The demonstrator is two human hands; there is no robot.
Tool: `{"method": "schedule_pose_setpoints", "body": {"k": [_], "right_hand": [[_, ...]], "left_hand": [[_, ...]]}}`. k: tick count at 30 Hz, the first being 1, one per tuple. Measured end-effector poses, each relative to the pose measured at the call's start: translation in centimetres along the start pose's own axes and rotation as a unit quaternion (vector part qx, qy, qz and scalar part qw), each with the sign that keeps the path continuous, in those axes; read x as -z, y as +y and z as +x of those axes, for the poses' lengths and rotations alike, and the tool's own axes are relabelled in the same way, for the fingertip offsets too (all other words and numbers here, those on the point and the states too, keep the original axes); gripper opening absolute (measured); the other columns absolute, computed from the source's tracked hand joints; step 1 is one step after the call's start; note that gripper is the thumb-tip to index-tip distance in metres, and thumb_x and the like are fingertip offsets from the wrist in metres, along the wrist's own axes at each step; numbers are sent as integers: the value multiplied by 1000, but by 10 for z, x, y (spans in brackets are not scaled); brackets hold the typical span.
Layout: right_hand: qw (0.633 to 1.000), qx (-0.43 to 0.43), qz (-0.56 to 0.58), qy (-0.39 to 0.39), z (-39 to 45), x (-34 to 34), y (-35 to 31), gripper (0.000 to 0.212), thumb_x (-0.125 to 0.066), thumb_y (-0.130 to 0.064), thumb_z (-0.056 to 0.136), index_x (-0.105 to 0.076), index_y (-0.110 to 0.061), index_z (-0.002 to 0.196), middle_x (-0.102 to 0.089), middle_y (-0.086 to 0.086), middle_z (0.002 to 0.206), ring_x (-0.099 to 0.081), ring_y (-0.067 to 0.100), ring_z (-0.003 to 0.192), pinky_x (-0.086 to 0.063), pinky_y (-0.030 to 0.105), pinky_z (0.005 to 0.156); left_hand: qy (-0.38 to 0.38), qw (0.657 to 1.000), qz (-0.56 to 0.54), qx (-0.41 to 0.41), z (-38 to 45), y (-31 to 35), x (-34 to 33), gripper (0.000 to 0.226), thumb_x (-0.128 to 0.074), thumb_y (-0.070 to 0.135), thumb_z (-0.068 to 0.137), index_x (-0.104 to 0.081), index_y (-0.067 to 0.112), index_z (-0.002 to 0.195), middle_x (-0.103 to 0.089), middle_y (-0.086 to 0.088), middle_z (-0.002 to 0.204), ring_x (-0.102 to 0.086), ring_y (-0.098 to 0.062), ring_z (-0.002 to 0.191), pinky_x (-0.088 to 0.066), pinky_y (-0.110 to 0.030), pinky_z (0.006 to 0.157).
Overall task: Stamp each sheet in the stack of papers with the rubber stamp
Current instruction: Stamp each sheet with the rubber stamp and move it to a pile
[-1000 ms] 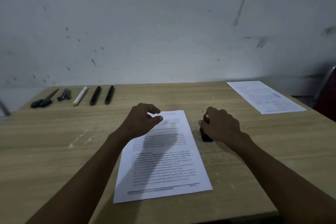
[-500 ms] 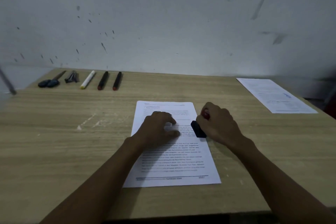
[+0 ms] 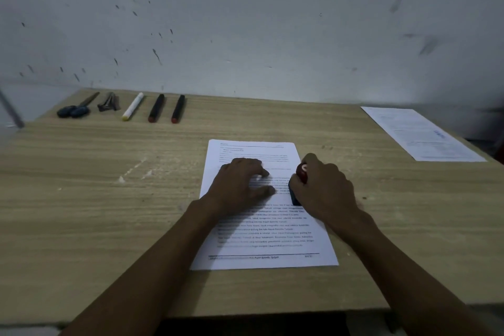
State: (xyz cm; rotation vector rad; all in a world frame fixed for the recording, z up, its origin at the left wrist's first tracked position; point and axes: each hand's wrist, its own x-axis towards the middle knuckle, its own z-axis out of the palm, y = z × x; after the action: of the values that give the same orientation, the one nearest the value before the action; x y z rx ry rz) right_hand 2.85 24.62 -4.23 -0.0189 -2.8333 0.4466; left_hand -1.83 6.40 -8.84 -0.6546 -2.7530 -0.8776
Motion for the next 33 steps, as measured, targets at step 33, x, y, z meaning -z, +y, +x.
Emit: {"method": "schedule_pose_setpoints", "body": {"k": [33], "right_hand": [[990,-59,123,33,1,20,21,19,-55,-38,91,-52,-20,98,-60,3,87,-55,27,79,-42,34,68]], "left_hand": [[-15,1000,1,27,9,11,5,46,-62,49,87,-62,18,121,-55,-1,138,-45,-20,131,-35,-39,108]]}}
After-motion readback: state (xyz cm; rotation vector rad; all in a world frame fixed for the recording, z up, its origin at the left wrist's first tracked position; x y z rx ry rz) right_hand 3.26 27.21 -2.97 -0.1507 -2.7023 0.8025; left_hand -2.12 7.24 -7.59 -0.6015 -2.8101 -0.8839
